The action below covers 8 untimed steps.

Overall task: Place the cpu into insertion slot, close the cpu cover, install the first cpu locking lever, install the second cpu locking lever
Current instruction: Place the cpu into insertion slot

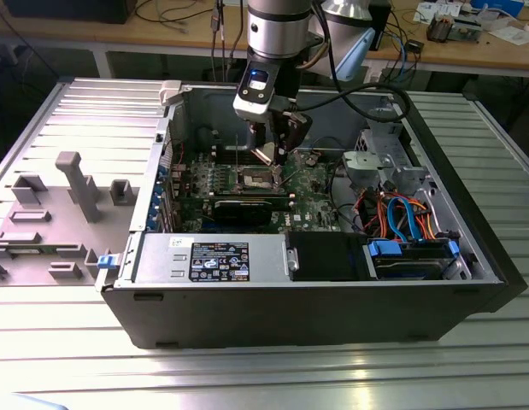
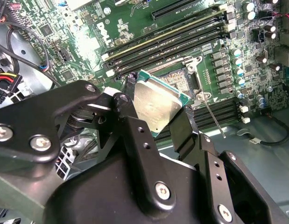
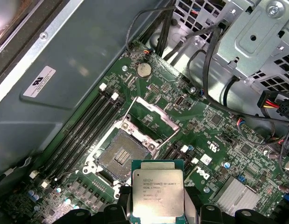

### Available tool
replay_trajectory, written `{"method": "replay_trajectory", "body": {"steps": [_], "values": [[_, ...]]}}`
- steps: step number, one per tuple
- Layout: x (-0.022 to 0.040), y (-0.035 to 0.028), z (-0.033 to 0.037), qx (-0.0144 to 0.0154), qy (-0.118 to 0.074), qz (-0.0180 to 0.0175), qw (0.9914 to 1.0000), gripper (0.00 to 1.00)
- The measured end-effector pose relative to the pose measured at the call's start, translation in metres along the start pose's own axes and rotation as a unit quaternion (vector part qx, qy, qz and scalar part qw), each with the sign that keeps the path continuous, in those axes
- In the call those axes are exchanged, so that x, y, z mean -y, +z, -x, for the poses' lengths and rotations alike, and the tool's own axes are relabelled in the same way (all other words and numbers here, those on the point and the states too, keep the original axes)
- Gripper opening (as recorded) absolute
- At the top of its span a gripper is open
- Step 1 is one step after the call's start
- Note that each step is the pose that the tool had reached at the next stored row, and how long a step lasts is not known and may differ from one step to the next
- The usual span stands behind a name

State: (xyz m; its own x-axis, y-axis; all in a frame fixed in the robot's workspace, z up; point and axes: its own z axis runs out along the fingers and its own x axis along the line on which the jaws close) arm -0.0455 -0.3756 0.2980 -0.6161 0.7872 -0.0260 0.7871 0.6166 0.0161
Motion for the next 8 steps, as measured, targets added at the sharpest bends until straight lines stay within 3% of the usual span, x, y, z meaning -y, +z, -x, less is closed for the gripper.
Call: {"method": "replay_trajectory", "body": {"steps": [8], "values": [[0.0000,0.0000,0.0000,0.0000,0.003,0.0000,0.99999,0.54]]}}
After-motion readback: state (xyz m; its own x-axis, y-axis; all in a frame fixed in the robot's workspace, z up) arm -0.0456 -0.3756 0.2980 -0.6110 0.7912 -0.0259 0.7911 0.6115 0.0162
